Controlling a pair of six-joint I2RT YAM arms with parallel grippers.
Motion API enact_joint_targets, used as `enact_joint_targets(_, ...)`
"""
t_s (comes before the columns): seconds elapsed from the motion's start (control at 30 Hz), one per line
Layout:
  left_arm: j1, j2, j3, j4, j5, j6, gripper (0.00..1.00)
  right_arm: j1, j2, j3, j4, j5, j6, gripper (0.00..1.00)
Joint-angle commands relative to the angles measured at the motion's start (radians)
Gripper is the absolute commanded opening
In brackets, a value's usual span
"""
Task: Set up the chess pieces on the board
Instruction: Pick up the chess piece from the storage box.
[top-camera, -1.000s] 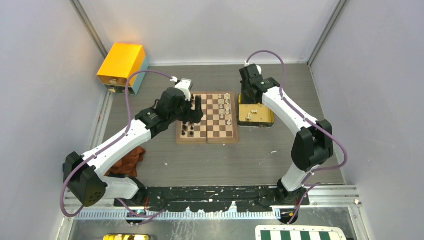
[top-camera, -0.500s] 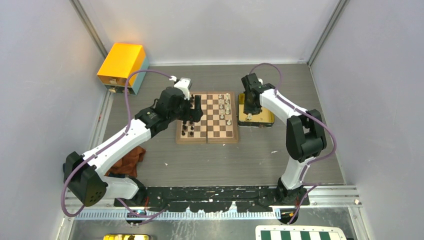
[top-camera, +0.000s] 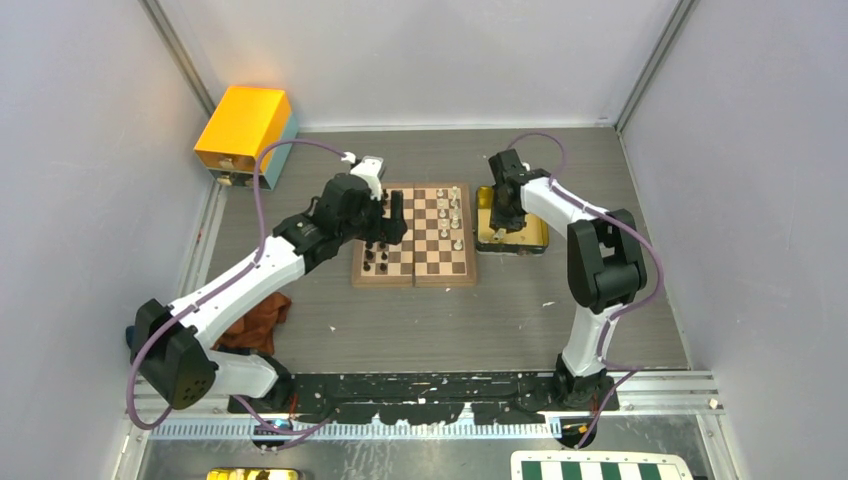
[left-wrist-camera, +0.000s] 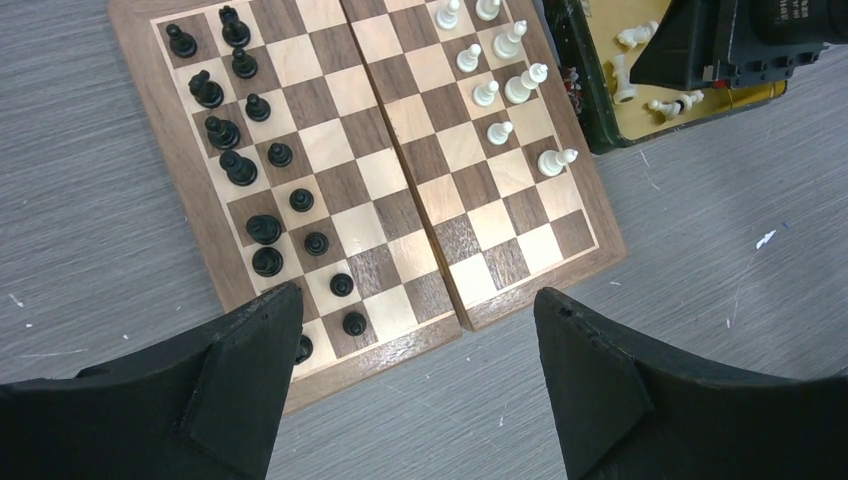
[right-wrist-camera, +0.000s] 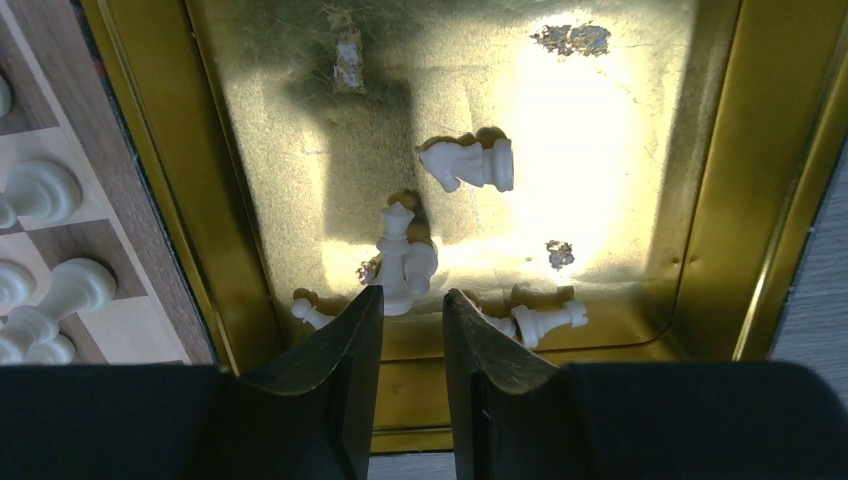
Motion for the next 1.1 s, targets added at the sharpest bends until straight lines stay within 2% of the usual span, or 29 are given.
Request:
enact_joint_targets(0.0, 0.007, 0.006, 0.019, 0.056, 0.014, 0.007, 0.86, -0.005, 0.017, 0.015, 0.036, -0.018, 0.017, 0.34)
enact_joint_targets(0.47, 0.018, 0.026, 0.022, 0.065, 0.022, 0.01, 0.86, -0.025, 0.058, 0.025, 0.049, -0.036, 0.019, 0.33)
enact_joint_targets(0.57, 0.02, 0.03, 0.025, 0.067, 0.023, 0.01, 0.87, -0.027, 0.059, 0.028, 0.049, -0.034, 0.02, 0.27)
enact_joint_targets(0.67, 0.02, 0.033, 0.027, 0.068, 0.024, 0.01, 0.87, -0.029, 0.051, 0.03, 0.047, -0.028, 0.018, 0.13)
enact_joint_targets(1.07, 0.021, 0.014, 0.023, 0.063, 0.027, 0.001, 0.86, -0.03, -0.048, 0.048, 0.004, -0.003, 0.006, 0.04)
